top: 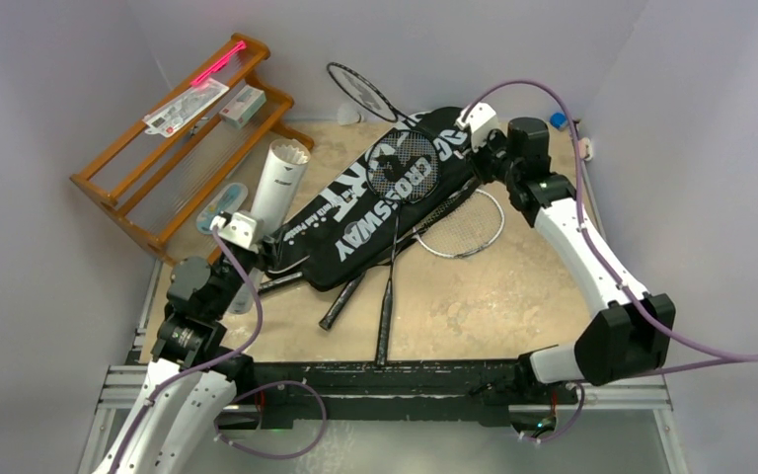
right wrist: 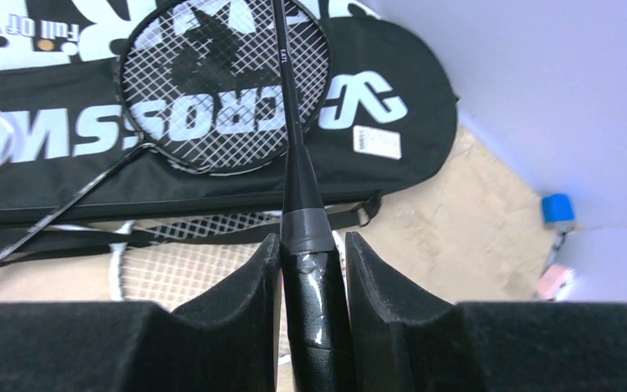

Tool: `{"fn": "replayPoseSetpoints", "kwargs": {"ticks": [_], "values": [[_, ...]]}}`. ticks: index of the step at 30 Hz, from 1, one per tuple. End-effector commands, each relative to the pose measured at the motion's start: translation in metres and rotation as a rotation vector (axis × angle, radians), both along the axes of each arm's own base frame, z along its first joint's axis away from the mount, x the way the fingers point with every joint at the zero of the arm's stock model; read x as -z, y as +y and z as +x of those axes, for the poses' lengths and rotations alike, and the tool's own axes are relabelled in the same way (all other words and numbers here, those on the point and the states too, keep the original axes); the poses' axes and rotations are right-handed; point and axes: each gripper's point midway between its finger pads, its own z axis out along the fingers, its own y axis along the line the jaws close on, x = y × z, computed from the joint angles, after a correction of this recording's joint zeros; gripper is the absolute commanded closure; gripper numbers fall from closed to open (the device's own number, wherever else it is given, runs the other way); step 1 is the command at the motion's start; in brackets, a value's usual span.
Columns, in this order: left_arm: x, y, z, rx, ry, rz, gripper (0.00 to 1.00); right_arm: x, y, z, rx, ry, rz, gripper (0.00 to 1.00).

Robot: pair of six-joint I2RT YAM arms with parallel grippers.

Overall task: Pack up the badminton gear
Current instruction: Adjust the shuttlecock at the center of the board.

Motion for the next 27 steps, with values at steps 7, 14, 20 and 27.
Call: {"fn": "replayPoseSetpoints", "kwargs": {"ticks": [7, 14, 20, 27], "values": [[-0.018, 0.000, -0.001, 0.003, -0.061, -0.038, 0.61, -0.091, -0.009, 0.066, 0.038, -0.415, -0.277, 1.00], [-0.017, 0.000, -0.001, 0.003, -0.060, -0.037, 0.61, -0.110, -0.023, 0.088, 0.161, -0.547, -0.403, 1.00], [-0.017, 0.000, 0.000, 0.002, -0.060, -0.035, 0.61, -0.113, -0.032, 0.101, 0.199, -0.534, -0.523, 1.00], [-0.017, 0.000, 0.000, 0.002, -0.060, -0.035, 0.61, -0.089, -0.031, 0.090, 0.131, -0.430, -0.560, 1.00]]}}
